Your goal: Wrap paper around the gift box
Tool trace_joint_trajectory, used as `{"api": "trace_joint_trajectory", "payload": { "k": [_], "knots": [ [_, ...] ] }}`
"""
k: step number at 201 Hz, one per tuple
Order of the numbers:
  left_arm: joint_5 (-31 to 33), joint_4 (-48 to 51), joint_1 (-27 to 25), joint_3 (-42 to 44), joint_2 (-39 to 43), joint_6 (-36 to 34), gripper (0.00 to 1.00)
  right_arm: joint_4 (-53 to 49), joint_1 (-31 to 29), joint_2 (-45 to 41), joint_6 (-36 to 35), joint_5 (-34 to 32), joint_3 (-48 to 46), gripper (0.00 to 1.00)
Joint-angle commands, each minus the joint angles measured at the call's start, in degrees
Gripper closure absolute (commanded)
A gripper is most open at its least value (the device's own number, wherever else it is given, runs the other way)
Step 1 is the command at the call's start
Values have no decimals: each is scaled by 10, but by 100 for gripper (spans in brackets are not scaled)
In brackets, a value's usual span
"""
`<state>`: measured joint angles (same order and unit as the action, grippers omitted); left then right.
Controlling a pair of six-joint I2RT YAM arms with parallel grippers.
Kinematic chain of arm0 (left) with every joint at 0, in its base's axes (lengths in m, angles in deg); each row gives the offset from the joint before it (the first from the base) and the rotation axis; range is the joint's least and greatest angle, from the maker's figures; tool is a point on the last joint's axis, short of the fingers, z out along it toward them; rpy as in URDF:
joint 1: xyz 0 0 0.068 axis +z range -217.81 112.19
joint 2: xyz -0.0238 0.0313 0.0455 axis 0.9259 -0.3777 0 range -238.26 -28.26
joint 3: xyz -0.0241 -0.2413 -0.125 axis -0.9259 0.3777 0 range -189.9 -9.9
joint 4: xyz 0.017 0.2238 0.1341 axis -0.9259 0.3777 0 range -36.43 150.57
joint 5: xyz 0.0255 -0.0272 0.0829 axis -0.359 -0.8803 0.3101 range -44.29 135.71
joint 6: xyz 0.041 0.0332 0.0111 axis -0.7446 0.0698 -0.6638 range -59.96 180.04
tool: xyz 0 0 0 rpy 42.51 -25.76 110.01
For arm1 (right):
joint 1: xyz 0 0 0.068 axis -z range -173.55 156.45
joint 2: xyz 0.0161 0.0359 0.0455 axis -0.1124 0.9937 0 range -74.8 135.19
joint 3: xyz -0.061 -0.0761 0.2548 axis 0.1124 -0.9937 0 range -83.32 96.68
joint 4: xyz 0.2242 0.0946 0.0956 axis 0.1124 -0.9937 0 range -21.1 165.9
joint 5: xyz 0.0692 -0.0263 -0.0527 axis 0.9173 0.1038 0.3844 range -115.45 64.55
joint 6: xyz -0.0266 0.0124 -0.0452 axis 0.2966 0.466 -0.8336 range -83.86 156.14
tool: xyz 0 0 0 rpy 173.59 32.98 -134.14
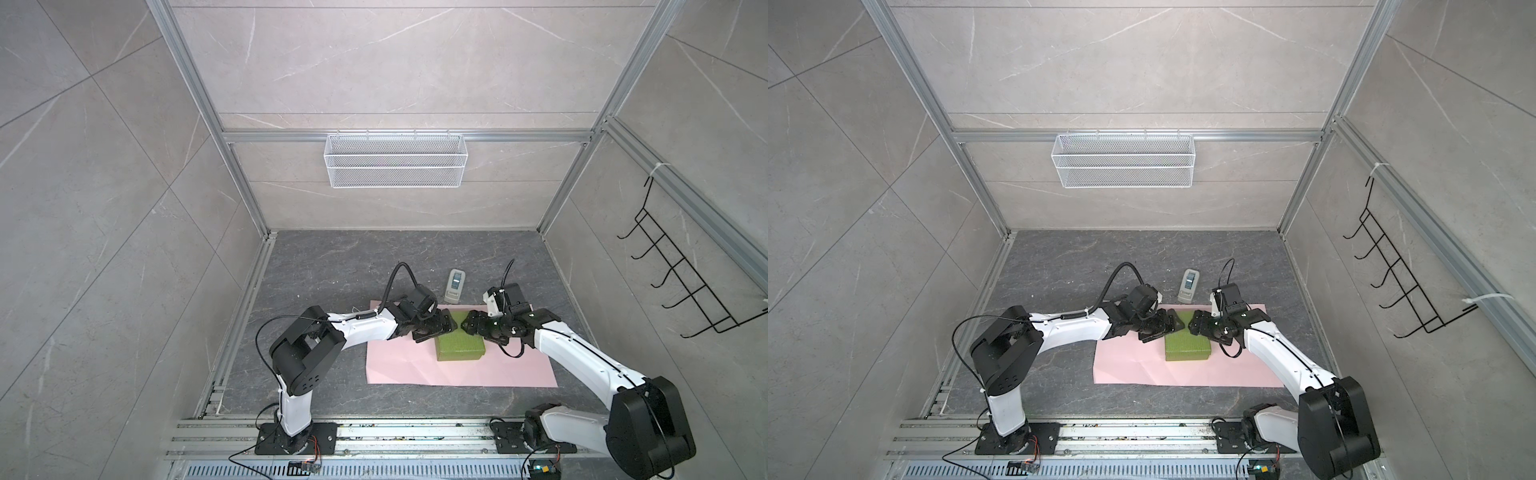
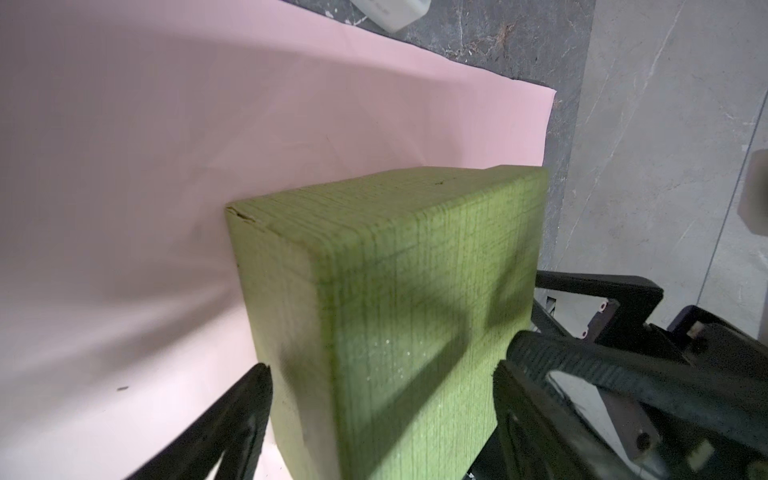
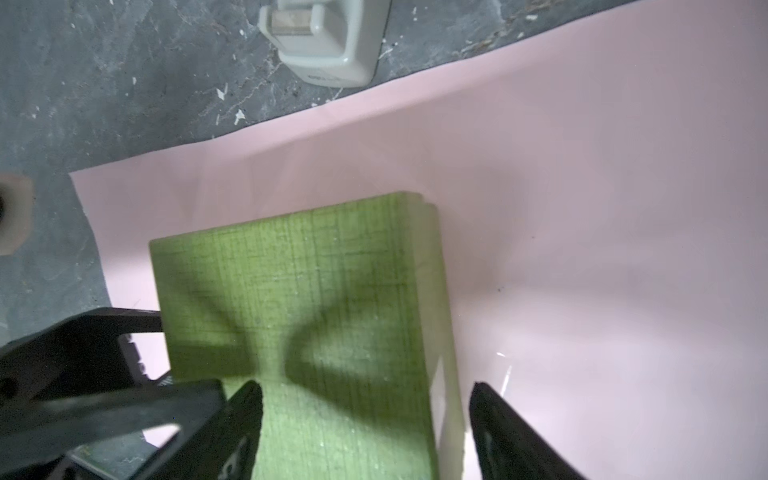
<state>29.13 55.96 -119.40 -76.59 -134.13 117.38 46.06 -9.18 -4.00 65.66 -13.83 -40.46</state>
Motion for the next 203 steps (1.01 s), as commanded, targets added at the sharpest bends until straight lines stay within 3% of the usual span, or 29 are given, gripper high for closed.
{"api": "trace_joint_trajectory", "payload": {
  "k": [1, 22, 44, 103, 136, 203],
  "knots": [
    [13, 31, 31, 16, 67, -51, 6, -46, 23, -30, -20, -54, 24, 15],
    [22, 33, 69, 61, 102, -61, 7, -51, 47, -46, -26, -74, 34, 12],
    [-6, 1, 117, 98, 95, -53, 19, -31, 74, -35, -26, -74, 41, 12],
    [-19, -8, 130, 85, 22, -83, 41, 27, 182, 51, -17, -47, 49, 13],
    [-23, -33, 148, 136, 17, -83, 44, 54, 189, 110, -16, -33, 33, 18],
    [-1, -49, 185, 266, 74, -87, 45, 87, 186, 107, 19, 49, -76, 39]
  ]
}}
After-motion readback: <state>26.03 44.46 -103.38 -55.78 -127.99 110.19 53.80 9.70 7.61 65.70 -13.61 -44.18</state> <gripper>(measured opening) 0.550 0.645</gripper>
